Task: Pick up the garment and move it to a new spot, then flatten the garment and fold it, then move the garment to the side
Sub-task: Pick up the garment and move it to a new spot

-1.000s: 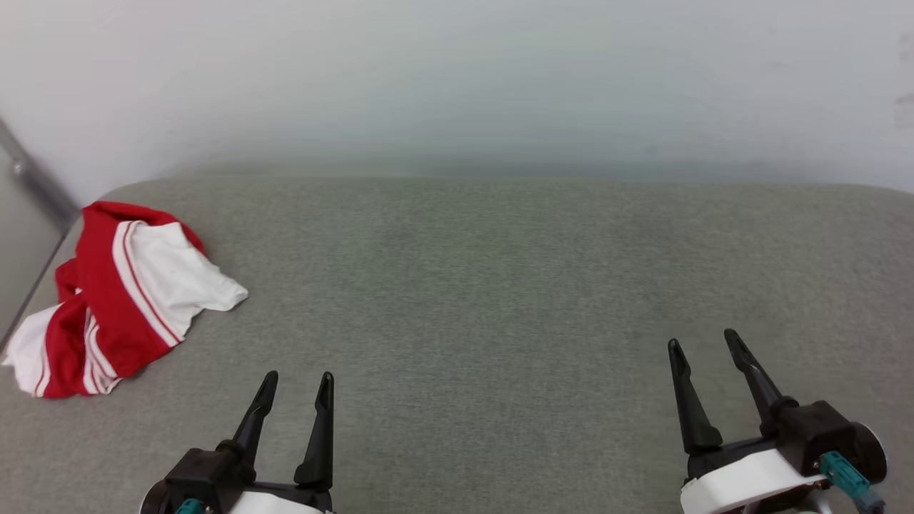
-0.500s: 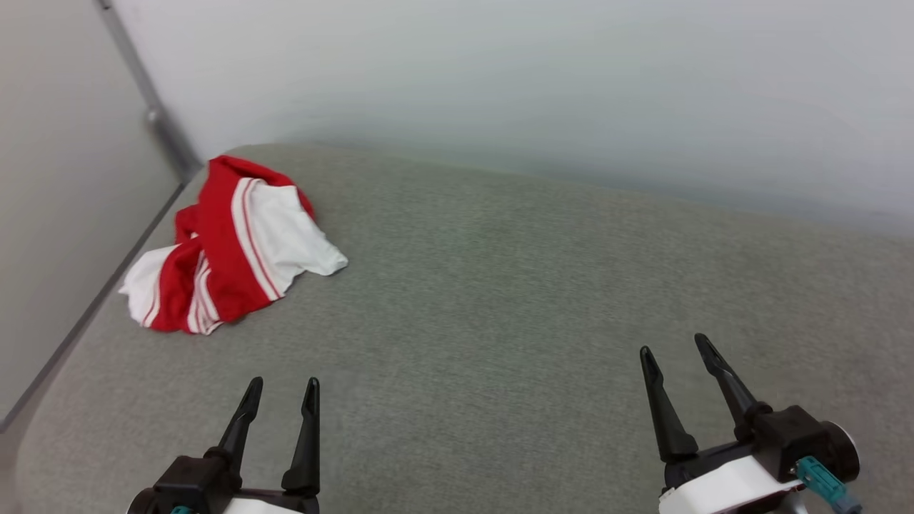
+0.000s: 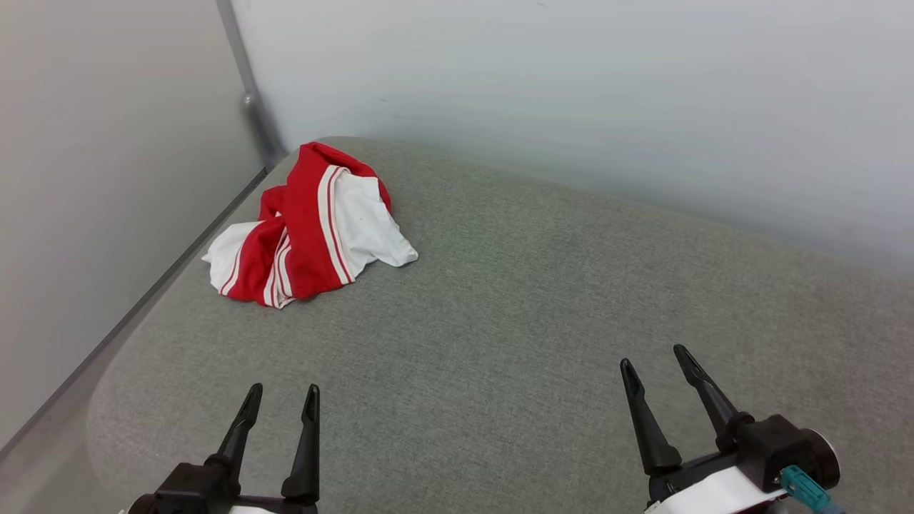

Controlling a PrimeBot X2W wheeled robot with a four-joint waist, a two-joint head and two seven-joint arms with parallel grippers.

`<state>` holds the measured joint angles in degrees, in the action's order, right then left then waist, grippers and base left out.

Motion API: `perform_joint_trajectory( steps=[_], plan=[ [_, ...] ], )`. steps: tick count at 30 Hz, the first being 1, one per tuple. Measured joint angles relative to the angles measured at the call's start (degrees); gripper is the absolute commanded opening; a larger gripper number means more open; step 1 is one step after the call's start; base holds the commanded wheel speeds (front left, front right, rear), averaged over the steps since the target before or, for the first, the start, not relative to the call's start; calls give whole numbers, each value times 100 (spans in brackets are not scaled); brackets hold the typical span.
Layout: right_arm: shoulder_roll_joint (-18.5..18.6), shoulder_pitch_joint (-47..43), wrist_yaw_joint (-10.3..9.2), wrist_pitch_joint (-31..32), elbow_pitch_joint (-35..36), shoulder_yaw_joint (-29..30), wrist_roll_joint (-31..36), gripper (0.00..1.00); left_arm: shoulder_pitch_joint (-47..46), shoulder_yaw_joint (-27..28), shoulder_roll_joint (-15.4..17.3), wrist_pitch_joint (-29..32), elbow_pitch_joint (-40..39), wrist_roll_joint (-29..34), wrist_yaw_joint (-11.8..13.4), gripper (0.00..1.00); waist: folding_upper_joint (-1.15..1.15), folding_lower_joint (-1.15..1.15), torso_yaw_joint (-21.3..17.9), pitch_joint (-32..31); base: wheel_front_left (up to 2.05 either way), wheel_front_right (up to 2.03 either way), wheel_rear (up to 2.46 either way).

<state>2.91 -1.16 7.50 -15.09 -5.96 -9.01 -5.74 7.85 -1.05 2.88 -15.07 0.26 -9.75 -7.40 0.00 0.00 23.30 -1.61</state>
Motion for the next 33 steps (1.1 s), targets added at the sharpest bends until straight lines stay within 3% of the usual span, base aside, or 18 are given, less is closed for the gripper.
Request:
perform_joint_trajectory(
  steps=[15,24,28,33],
  plan=[
    [0,18,0,0,45,-116,26,100,13,111,3,0,-53,-45,-1,100,0,0,56,140,0,0,0],
    [-3,306,0,0,196,-118,471,100,-673,202,35,0,445,-310,-2,100,0,0,-192,757,0,0,0],
    [-5,492,0,0,322,-71,790,100,-1488,353,415,0,972,-374,-1,100,0,0,-338,1231,0,0,0],
    [-4,622,0,8,524,48,1123,100,-2746,264,1251,330,2006,-668,-2,100,0,1,-522,1889,0,0,0]
  ],
)
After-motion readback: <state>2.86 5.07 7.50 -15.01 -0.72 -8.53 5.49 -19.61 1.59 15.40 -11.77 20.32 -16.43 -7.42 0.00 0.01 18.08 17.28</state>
